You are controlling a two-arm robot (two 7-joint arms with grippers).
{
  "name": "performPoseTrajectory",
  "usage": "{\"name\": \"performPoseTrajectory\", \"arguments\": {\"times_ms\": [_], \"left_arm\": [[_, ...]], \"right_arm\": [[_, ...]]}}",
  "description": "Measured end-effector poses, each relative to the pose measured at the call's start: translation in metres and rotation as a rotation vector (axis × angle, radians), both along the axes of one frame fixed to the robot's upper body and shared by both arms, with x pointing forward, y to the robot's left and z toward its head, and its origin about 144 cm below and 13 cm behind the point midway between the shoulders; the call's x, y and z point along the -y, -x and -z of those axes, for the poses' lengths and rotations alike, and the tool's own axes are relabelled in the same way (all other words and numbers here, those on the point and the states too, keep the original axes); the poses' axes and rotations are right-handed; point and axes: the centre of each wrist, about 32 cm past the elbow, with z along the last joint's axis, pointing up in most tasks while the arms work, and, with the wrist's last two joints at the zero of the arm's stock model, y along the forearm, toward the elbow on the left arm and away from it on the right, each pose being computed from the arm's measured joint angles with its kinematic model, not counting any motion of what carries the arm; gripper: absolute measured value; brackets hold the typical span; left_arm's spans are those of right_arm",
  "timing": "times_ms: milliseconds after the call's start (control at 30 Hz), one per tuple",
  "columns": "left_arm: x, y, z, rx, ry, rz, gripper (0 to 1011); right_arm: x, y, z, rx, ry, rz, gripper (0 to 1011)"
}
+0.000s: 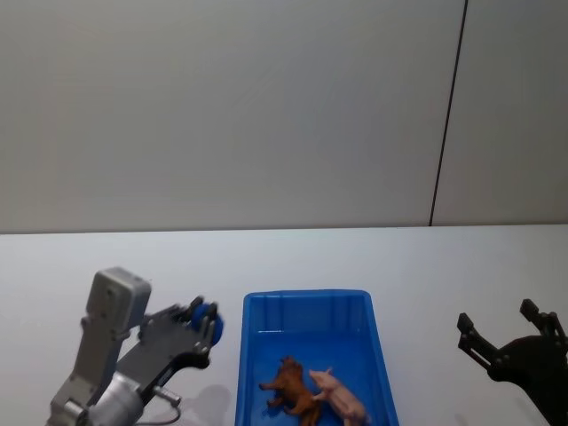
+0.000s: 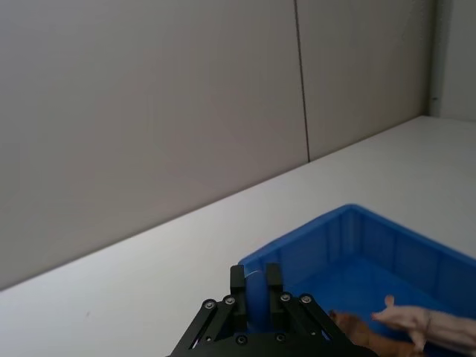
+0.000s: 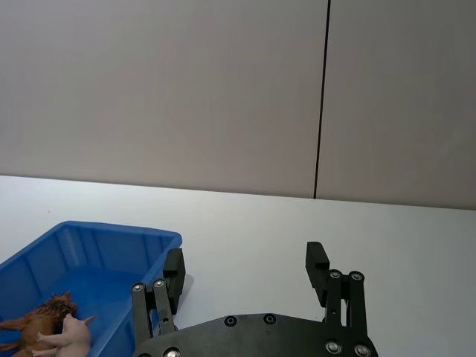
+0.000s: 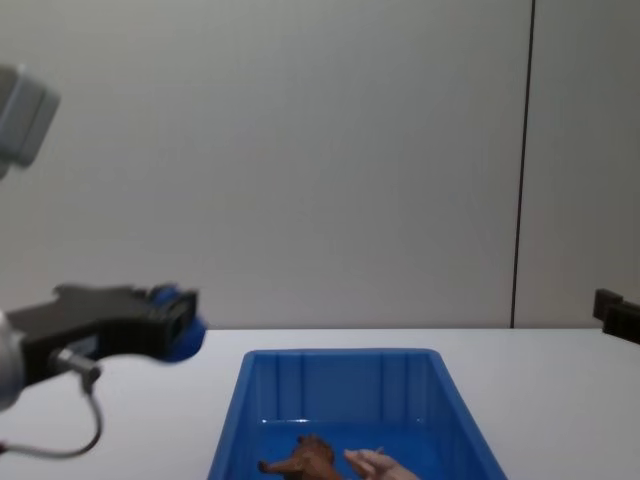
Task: Pick up the two dolls from the table and place them into the box.
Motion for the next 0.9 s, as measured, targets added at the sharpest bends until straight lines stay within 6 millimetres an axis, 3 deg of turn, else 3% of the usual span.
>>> {"name": "performPoseTrajectory", "arguments": {"times_ms": [300,567,800,900], "left_arm": [[0.019,-0.017,-0.019,0.081,0.005,0.113,173],[0.038,-0.029,-0.030,0.128,0.004,0.187,399],[0.047,-0.030,-0.035,0.150,-0.001,0.196,659],[0.049,-0.031,-0.037,0.158,-0.002,0.198,716]], "right_arm": [[0.000,0.000,0.000,0.000,0.000,0.000,1001],[0.000,0.000,0.000,0.000,0.000,0.000,1001],[0.000,0.000,0.000,0.000,0.000,0.000,1001],[0.000,0.000,0.000,0.000,0.000,0.000,1001]]}}
